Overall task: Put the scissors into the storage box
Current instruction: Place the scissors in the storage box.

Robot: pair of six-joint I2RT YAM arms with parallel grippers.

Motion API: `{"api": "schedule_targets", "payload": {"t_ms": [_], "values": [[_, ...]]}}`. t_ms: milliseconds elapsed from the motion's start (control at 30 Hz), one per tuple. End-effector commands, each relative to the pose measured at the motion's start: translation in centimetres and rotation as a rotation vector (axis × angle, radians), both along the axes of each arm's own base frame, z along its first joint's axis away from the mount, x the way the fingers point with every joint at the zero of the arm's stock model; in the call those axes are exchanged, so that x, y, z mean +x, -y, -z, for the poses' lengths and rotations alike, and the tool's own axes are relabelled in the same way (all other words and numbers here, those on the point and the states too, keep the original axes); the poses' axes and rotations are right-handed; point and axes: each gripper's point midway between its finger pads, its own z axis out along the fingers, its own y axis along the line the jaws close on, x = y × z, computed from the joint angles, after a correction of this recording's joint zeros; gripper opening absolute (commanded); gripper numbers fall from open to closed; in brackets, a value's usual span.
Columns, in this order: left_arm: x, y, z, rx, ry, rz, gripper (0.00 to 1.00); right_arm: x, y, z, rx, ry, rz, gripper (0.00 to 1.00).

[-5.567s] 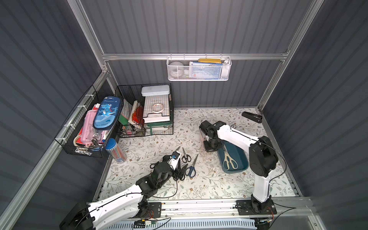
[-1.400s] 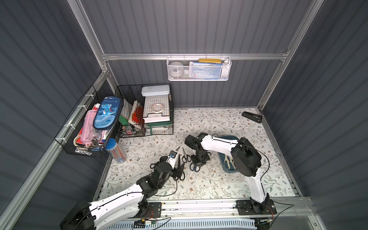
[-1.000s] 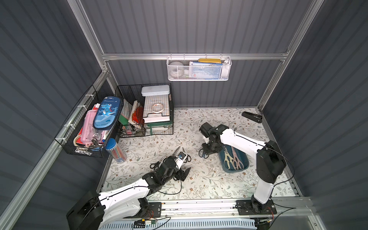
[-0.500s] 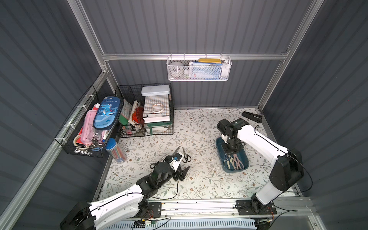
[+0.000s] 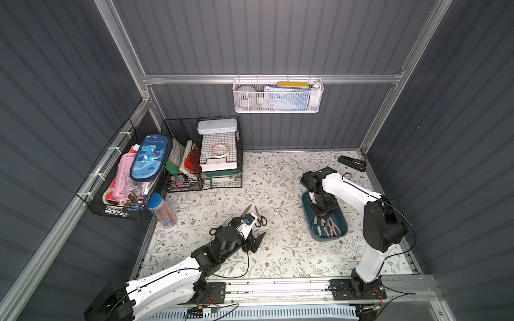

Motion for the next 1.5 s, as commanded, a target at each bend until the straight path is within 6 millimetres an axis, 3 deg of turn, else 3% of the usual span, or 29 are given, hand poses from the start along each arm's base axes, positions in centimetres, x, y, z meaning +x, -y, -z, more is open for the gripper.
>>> {"api": "schedule_targets", "payload": {"t_ms": [0, 133, 367, 633, 800, 933, 1000, 1100, 1200, 1333, 1467], "values": [[0.1, 0.1, 0.0, 0.009, 0.01, 0.006, 1.0, 1.4, -0.1, -0.1, -0.002, 0.033, -0.067, 0.0], [0.3, 0.1, 0.1, 0.015, 0.004, -0.007, 0.99, 2.1, 0.8, 0.3, -0.095, 0.016, -0.081, 0.0], [0.3, 0.2, 0.4, 0.024, -0.003, -0.002, 0.99, 2.5, -0.9, 0.8, -0.046, 0.023, -0.116, 0.0], [0.5, 0.1, 0.3, 0.02, -0.003, -0.012, 0.99, 0.2, -1.8, 2.4, -0.076, -0.083, -0.19, 0.01], [0.6, 0.2, 0.5, 0.027, -0.009, -0.015, 1.0, -0.3, -1.7, 2.9, -0.1, -0.104, -0.184, 0.07], [0.6, 0.2, 0.7, 0.037, -0.016, -0.016, 1.0, -0.2, -2.0, 3.1, -0.117, -0.087, -0.202, 0.19], [0.6, 0.1, 0.7, 0.035, -0.017, -0.021, 0.99, -0.2, -2.2, 2.7, -0.115, -0.079, -0.18, 0.19], [0.7, 0.1, 0.7, 0.036, -0.016, -0.023, 1.0, 0.2, -2.7, 2.0, -0.109, -0.043, -0.176, 0.35], [0.8, 0.0, 0.5, 0.026, -0.012, -0.036, 0.99, 0.9, -2.7, 0.4, -0.114, 0.007, -0.159, 0.37], [1.7, -1.2, 0.3, 0.023, -0.019, -0.132, 0.99, 3.2, -3.2, -3.4, -0.069, 0.174, -0.108, 0.39], [2.7, -2.9, -0.1, 0.027, -0.032, -0.257, 0.99, 6.1, -4.6, -6.6, 0.13, 0.376, 0.014, 0.42]]}}
